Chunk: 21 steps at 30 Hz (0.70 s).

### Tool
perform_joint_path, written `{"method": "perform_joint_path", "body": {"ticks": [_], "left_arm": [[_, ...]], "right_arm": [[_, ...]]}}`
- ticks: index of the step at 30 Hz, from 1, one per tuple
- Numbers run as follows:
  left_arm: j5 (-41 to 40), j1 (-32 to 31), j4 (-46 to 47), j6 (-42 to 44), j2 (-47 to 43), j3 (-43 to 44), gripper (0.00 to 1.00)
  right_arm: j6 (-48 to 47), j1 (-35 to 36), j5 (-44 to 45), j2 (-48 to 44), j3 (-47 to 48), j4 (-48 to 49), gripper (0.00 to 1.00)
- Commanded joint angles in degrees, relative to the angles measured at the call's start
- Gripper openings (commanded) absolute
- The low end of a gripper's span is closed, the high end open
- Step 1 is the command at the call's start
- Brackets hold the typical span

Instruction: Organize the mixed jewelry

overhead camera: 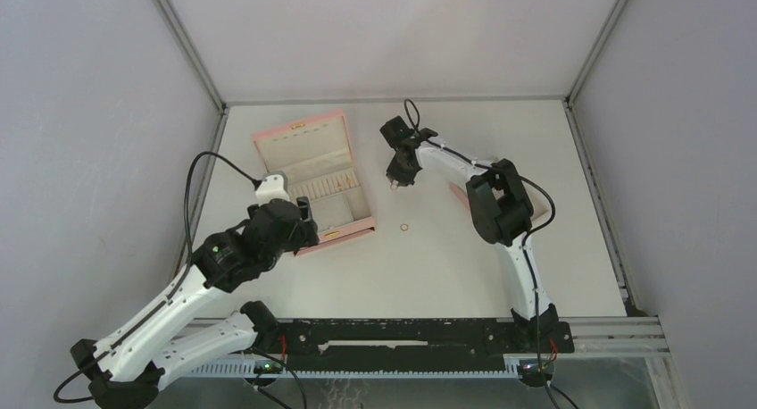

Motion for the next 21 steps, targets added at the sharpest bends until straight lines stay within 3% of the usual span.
{"method": "perform_joint_path", "body": {"ticks": [1,21], "left_arm": [[-0.56,0.04,0.57,-0.18,-1.21,0.37,0.78],[-0.39,0.06,0.51,-0.7,-2.02,-0.56,0.78]], "right_arm": [[-0.85,-0.07,1.04,1.47,3.6,-1.49,0.29],[-0.82,0.54,3.41,3.08,2.41,-2.85,0.24]]}}
